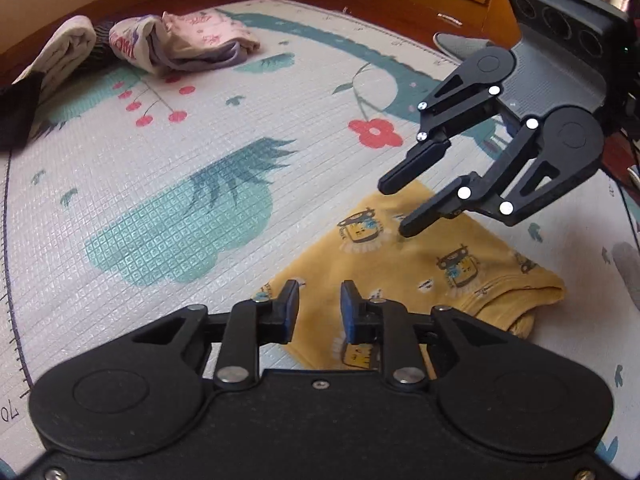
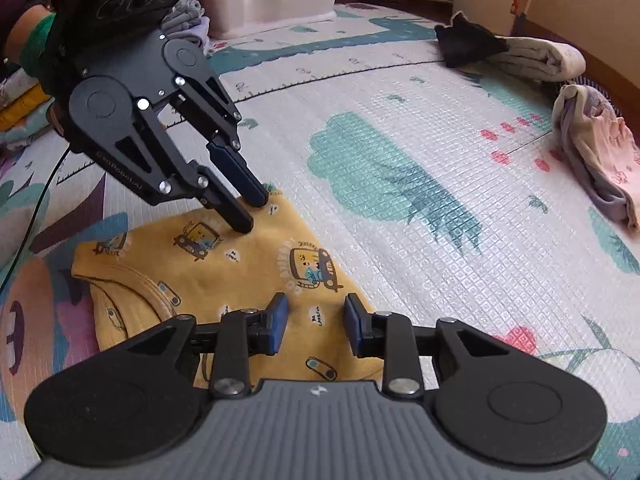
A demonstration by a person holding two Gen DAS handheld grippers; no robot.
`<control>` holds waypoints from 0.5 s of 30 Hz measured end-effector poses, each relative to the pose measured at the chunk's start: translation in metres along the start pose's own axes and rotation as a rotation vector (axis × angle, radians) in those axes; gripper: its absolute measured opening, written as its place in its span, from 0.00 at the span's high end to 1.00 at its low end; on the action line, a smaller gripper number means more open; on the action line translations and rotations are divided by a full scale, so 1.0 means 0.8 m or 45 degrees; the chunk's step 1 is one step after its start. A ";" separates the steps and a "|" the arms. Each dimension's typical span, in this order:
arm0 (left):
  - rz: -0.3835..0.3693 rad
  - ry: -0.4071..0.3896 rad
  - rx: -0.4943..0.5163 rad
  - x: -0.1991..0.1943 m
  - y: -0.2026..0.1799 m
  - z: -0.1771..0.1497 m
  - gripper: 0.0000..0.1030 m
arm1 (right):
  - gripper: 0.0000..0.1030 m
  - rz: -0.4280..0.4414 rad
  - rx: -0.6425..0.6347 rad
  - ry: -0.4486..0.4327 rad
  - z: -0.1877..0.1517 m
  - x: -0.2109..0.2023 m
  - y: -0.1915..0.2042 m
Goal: Fold clothes
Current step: 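Open the left gripper while the right gripper releases the folded shirt, then grasp the folded yellow shirt with both grippers and lift it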
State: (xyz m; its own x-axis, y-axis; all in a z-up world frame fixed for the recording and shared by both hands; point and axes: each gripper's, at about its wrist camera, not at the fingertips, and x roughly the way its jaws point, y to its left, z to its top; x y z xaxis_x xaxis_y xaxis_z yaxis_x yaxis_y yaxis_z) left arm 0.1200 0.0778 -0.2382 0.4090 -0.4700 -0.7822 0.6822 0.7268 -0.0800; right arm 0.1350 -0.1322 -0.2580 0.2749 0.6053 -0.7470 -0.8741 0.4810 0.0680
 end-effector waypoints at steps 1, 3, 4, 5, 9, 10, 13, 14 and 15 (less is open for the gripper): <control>0.013 0.031 0.005 0.005 -0.004 -0.003 0.79 | 0.70 -0.008 0.010 -0.023 0.001 -0.005 0.001; 0.035 0.064 -0.004 0.009 -0.009 -0.006 0.75 | 0.69 -0.034 0.014 0.041 -0.005 0.006 0.003; 0.044 0.068 -0.018 0.007 -0.010 -0.006 0.75 | 0.67 -0.034 0.020 0.057 -0.009 0.011 0.002; 0.053 0.072 -0.032 0.005 -0.010 -0.007 0.75 | 0.68 -0.043 0.031 0.062 -0.008 0.009 0.000; -0.005 0.053 -0.288 -0.029 0.004 -0.017 0.64 | 0.67 -0.069 0.237 0.010 -0.014 -0.023 -0.013; -0.020 0.072 -0.380 -0.035 0.008 -0.024 0.61 | 0.66 -0.062 0.346 0.009 -0.021 -0.032 -0.019; -0.093 0.143 -0.644 -0.035 0.023 -0.049 0.60 | 0.63 0.002 0.670 0.064 -0.053 -0.039 -0.031; -0.112 0.166 -0.734 -0.035 0.029 -0.059 0.60 | 0.63 0.027 0.795 0.086 -0.066 -0.038 -0.035; -0.128 0.173 -0.814 -0.036 0.033 -0.068 0.60 | 0.63 0.041 0.908 0.102 -0.078 -0.039 -0.038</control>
State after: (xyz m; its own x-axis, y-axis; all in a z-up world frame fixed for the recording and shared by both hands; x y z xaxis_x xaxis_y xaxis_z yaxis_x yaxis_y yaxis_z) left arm 0.0933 0.1380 -0.2515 0.2537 -0.5139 -0.8194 0.2018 0.8566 -0.4748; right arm 0.1280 -0.2049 -0.2782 0.1994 0.5909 -0.7817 -0.3993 0.7775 0.4858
